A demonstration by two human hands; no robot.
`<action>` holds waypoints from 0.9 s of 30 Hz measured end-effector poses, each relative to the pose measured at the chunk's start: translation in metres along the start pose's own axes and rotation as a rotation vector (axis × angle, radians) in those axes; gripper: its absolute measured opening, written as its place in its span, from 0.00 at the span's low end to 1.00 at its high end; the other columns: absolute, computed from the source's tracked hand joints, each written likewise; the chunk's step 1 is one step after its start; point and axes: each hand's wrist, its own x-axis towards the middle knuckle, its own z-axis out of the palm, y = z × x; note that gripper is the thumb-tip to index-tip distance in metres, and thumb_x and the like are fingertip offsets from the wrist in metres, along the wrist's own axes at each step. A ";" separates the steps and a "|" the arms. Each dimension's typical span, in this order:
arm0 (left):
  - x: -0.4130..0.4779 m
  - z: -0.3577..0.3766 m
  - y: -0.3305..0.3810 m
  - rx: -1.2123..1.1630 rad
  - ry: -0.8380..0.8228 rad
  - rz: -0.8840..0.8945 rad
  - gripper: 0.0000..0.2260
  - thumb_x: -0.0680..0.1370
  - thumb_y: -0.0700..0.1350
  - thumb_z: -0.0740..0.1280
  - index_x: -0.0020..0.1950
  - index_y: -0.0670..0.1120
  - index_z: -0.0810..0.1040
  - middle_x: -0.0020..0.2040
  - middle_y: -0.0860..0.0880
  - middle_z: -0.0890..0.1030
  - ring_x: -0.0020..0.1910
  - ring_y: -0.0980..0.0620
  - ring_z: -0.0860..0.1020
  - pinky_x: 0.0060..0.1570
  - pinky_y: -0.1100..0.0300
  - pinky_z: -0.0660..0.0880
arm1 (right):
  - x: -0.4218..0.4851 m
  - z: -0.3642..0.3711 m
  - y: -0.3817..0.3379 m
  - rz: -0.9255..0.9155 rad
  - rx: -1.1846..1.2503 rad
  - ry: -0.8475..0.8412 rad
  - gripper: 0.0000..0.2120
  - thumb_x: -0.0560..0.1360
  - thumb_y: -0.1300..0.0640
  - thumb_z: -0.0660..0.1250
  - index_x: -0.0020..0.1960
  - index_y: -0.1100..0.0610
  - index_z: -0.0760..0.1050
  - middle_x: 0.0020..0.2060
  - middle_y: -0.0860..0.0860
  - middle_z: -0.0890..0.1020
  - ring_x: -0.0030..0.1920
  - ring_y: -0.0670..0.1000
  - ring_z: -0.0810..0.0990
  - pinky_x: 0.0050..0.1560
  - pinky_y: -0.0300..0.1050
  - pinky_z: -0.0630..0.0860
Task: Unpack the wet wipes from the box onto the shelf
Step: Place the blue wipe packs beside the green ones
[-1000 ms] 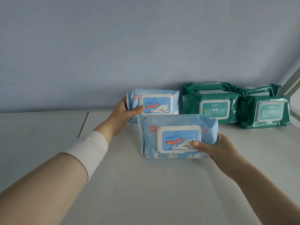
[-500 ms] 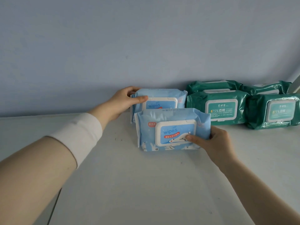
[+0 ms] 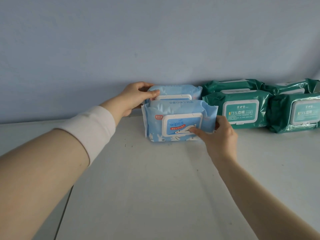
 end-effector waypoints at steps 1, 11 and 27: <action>-0.001 0.001 0.000 0.014 0.003 0.004 0.11 0.74 0.44 0.69 0.56 0.49 0.76 0.43 0.54 0.78 0.42 0.58 0.77 0.44 0.64 0.75 | -0.001 0.000 0.000 -0.013 -0.014 0.021 0.25 0.61 0.52 0.79 0.50 0.58 0.70 0.45 0.51 0.75 0.47 0.53 0.72 0.41 0.38 0.66; -0.047 0.004 0.019 0.722 0.358 0.270 0.25 0.77 0.52 0.63 0.71 0.41 0.64 0.69 0.41 0.69 0.68 0.44 0.67 0.66 0.54 0.63 | -0.016 -0.020 -0.020 -0.132 -0.331 -0.050 0.44 0.67 0.49 0.74 0.74 0.59 0.53 0.67 0.57 0.65 0.68 0.57 0.61 0.69 0.46 0.57; -0.249 0.102 0.052 1.612 -0.211 0.572 0.31 0.79 0.56 0.57 0.76 0.41 0.51 0.77 0.40 0.52 0.76 0.41 0.48 0.73 0.41 0.44 | -0.172 -0.171 -0.016 0.006 -0.959 -0.211 0.37 0.78 0.47 0.59 0.77 0.58 0.41 0.76 0.57 0.44 0.76 0.58 0.40 0.75 0.52 0.44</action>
